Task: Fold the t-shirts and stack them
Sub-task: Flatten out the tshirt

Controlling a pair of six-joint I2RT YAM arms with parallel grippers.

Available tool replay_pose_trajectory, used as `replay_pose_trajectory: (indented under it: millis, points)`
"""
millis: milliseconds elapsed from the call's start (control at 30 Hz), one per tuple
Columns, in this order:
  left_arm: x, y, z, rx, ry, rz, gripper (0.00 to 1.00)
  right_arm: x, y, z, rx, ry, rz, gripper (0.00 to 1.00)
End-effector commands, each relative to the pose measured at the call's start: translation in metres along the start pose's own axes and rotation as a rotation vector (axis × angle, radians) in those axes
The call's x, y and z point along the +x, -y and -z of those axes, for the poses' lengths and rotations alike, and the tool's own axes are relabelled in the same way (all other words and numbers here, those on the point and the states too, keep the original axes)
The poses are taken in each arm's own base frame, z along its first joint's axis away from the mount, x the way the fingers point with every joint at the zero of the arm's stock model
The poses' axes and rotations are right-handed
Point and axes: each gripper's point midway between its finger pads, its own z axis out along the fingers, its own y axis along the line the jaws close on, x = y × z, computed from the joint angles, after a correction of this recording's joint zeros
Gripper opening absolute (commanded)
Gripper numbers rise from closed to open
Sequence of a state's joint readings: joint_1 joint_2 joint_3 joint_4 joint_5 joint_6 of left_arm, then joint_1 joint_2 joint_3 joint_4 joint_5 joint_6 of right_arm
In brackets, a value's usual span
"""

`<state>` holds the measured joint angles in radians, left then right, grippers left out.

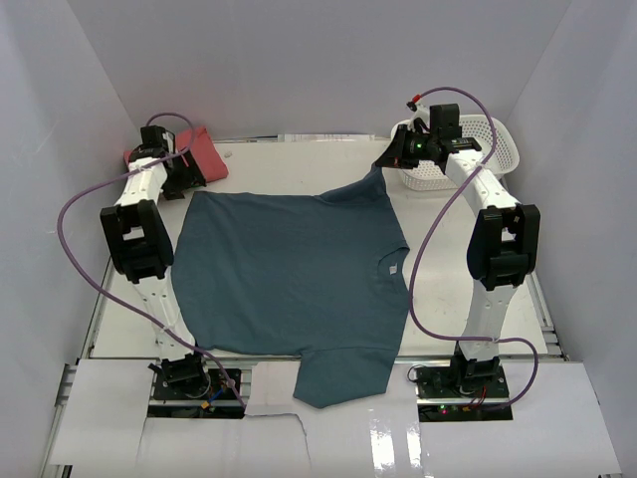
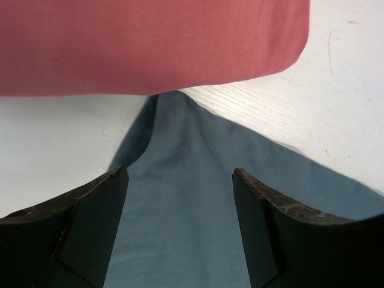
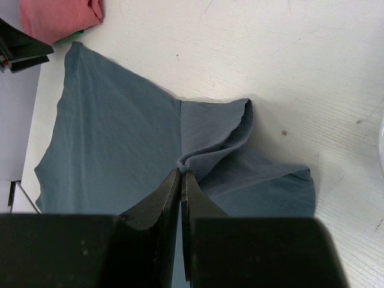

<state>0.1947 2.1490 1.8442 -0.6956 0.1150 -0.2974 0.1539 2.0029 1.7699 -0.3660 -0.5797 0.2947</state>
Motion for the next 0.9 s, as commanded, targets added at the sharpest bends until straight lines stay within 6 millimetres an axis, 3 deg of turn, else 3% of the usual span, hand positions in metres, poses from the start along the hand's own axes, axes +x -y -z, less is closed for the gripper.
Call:
replay_pose_trajectory:
  millis: [0,533,767,867]
  points:
    - [-0.001,0.009,-0.004,0.065,-0.017,0.011,0.80,-0.006,-0.004,-0.001,-0.021,0.013,0.024,0.08]
    - [-0.002,0.001,-0.045,0.047,-0.053,0.049,0.79,-0.002,0.000,-0.002,-0.005,0.003,0.021,0.08]
    - [-0.005,-0.010,-0.052,0.017,-0.049,0.065,0.78,0.001,0.004,-0.005,0.001,-0.007,0.015,0.08]
    - [-0.004,-0.018,-0.055,0.015,-0.057,0.087,0.73,0.001,0.004,-0.005,0.001,-0.006,0.016,0.08]
